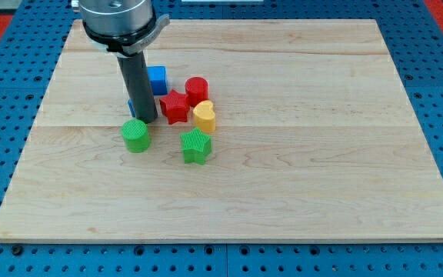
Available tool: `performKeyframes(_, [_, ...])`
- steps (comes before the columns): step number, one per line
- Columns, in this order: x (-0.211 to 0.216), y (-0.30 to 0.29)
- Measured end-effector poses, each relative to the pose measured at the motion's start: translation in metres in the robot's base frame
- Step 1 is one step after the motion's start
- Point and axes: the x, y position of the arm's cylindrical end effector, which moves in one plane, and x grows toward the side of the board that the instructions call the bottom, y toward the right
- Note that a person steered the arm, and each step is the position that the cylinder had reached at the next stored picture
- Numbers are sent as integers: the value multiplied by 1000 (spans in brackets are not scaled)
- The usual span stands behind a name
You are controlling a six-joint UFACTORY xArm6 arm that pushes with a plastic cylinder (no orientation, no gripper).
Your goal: Reposition all the blocks towards the center of the board
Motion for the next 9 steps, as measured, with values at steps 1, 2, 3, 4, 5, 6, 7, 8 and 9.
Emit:
performKeyframes(1, [-9,-96])
performKeyframes(2, [-35,-95])
performKeyframes(3, [-62,14])
performKeyframes(4, [-51,63])
performKeyframes(5, [-68,-41])
performKeyframes(6, [-114,-51])
performKeyframes(7, [-153,27])
performKeyframes(8, [-133,45])
performKeyframes(9, [-90,35])
